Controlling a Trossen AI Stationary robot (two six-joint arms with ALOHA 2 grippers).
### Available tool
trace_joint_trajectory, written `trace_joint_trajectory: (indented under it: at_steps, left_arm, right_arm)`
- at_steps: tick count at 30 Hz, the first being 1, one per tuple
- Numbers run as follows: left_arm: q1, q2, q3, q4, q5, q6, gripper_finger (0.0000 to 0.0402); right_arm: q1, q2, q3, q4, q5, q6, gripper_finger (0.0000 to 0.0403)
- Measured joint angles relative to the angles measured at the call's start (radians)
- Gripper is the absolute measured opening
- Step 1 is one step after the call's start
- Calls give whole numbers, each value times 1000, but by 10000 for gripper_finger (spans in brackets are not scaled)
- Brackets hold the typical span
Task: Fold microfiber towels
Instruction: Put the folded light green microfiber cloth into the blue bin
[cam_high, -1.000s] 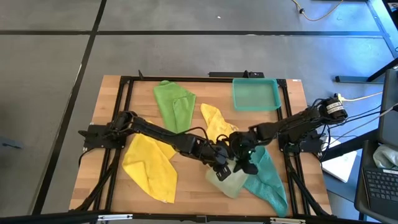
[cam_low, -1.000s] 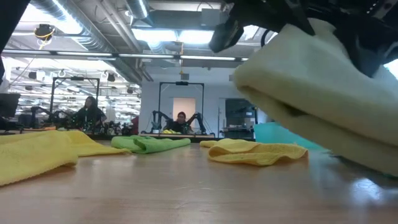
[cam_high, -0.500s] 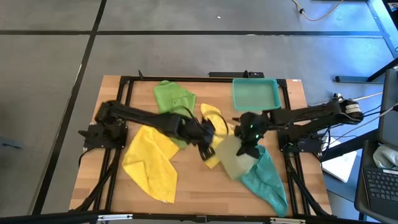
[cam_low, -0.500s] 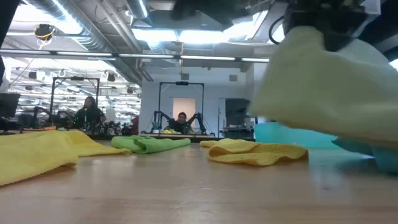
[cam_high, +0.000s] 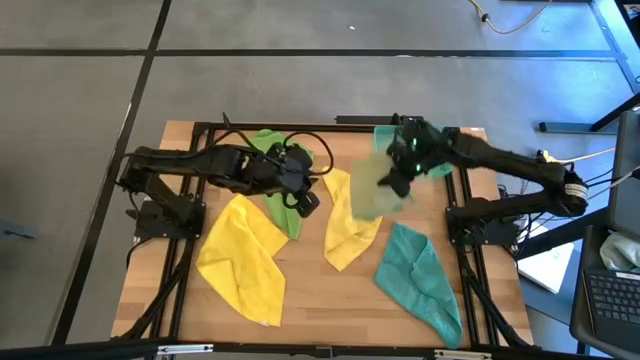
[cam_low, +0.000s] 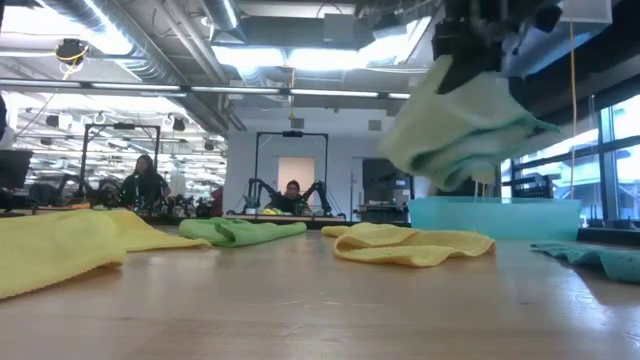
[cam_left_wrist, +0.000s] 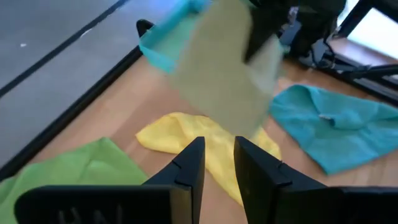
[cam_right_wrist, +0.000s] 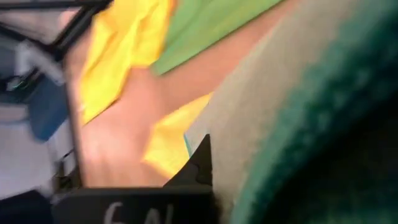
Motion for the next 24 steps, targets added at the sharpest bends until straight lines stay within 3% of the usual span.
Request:
trace_joint_trajectory:
  at_steps: [4,9,15,24]
  left_arm:
    - [2,3,0,-14,4,49,75]
    - [1,9,-1,-13,7,87,78]
    - [3,8,-1,-24,3,111,76]
    - [3,8,-1,-31,3,112,76]
  right_arm:
    - [-139,90,94,-114,43,-120,9]
    - [-271,184,153,-107,42,-164,10]
    - [-408,258,166,-95,-67,-189,10]
    - [-584,394,166,-127,-67,-282,10]
